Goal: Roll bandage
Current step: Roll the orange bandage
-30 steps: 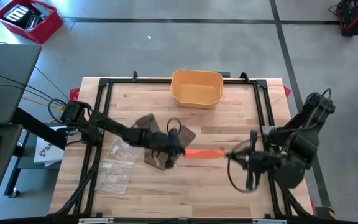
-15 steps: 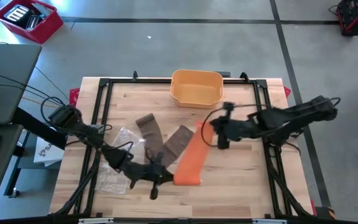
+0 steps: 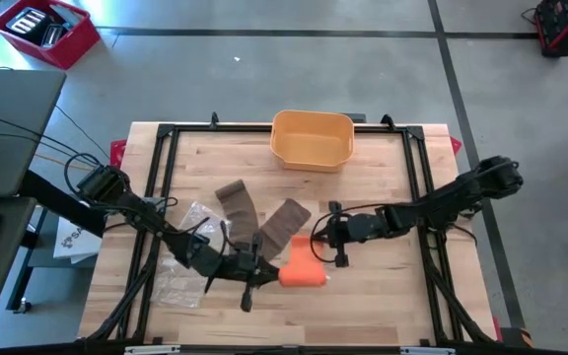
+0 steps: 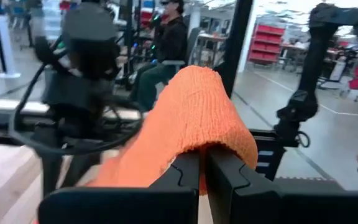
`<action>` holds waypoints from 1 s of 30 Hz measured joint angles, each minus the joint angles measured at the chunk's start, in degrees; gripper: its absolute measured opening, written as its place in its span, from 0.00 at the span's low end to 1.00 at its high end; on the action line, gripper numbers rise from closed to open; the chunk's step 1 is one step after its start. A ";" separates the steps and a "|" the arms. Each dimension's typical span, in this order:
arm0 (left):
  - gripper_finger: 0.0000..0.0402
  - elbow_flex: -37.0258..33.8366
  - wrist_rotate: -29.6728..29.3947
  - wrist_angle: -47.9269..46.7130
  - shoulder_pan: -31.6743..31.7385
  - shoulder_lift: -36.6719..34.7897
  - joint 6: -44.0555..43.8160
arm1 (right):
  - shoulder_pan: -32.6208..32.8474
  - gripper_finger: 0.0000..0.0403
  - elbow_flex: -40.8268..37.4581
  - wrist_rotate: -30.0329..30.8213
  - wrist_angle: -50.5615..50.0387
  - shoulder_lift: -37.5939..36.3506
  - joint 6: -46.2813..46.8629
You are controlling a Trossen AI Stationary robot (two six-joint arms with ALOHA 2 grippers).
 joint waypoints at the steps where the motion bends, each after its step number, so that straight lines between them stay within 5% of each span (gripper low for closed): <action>1: 0.00 0.00 0.21 -0.94 0.54 0.00 -0.79 | 0.02 0.11 0.00 -0.05 -0.63 0.11 0.12; 4: 0.00 -0.02 -0.24 -2.91 2.11 0.02 -5.04 | -0.02 0.23 0.00 0.26 -5.15 -0.99 0.27; 9: 0.00 -0.04 -2.45 -3.96 5.35 0.02 -11.54 | -2.13 0.40 1.43 9.06 -20.75 -7.32 3.14; 16: 0.00 -0.04 -3.57 -6.04 7.64 0.02 -22.01 | -1.83 0.45 1.72 8.39 -36.36 -19.74 6.63; 20: 0.00 -0.02 -8.12 -10.74 8.03 0.04 -26.48 | 5.76 0.43 -4.53 7.16 -28.30 -25.82 10.69; 25: 0.00 -0.03 -8.27 -11.96 9.23 0.02 -29.50 | 13.55 0.42 -9.90 14.87 -8.47 -25.03 12.09; 30: 0.00 -0.02 -6.27 -9.75 9.34 -0.33 -27.59 | 16.37 0.41 -9.45 22.46 -4.37 -21.45 9.06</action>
